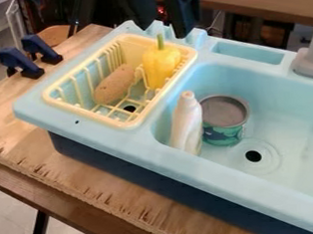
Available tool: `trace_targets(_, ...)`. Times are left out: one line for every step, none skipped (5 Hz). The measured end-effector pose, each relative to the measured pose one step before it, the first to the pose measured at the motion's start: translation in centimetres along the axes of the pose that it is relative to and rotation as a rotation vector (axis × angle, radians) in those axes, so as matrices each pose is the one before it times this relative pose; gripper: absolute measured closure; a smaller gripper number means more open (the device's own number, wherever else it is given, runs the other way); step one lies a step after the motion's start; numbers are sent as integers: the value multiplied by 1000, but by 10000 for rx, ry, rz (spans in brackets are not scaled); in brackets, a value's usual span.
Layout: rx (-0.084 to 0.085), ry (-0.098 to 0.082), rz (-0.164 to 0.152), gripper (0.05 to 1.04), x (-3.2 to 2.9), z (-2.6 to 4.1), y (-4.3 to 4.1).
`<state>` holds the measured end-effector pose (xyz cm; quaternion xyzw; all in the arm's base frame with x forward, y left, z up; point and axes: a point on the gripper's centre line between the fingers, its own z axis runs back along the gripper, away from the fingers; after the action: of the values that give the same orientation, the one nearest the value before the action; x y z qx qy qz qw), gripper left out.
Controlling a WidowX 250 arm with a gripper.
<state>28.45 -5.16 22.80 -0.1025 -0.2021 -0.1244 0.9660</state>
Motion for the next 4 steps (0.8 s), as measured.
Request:
trace_targets(50, 195, 58, 81, -236, -561, 78)
trace_targets(1561, 208, -17, 81, 786, -2448, -427)
trace_targets(1250, -205, -5, 81, 1403, -1268, -1774)
trace_targets(625, -270, 209, 81, 1188, -411, -638)
